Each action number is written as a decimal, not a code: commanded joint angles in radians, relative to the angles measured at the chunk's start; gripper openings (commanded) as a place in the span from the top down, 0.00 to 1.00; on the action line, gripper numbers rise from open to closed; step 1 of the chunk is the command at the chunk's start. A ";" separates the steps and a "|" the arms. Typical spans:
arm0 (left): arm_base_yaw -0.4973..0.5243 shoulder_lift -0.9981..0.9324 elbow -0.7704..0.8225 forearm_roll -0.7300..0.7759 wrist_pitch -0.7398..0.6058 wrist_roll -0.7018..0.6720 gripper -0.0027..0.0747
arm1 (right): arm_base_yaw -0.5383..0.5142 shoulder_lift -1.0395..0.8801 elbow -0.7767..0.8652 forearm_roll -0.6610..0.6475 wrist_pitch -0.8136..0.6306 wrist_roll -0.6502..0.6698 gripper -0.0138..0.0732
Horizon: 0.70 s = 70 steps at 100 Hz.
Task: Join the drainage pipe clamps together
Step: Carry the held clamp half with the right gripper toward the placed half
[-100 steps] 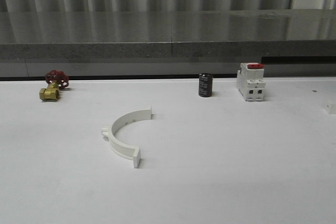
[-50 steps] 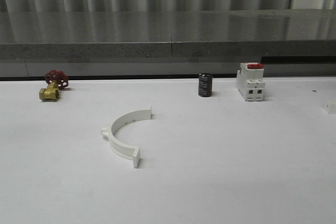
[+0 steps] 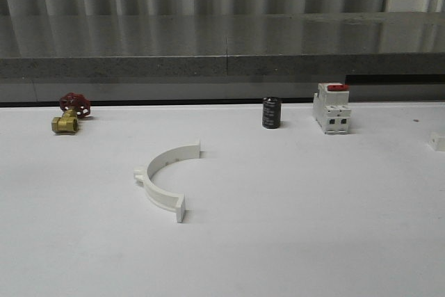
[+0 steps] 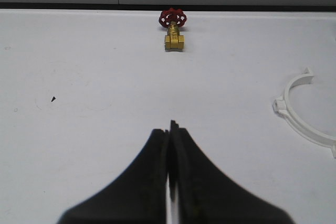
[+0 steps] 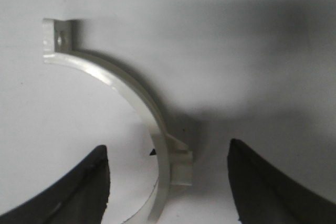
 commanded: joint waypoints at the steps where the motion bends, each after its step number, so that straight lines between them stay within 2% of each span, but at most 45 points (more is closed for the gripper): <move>1: 0.002 0.002 -0.030 0.000 -0.067 -0.011 0.99 | -0.006 -0.032 -0.032 0.001 -0.020 -0.016 0.28; 44: 0.002 0.002 -0.030 0.000 -0.067 -0.011 0.99 | -0.006 0.003 -0.032 0.006 -0.002 -0.016 0.30; 56: 0.002 0.002 -0.030 0.000 -0.067 -0.011 0.99 | -0.006 0.003 -0.032 0.007 0.007 -0.016 0.42; 70: 0.002 0.002 -0.030 0.000 -0.067 -0.011 0.99 | -0.006 0.003 -0.032 0.007 0.013 -0.016 0.63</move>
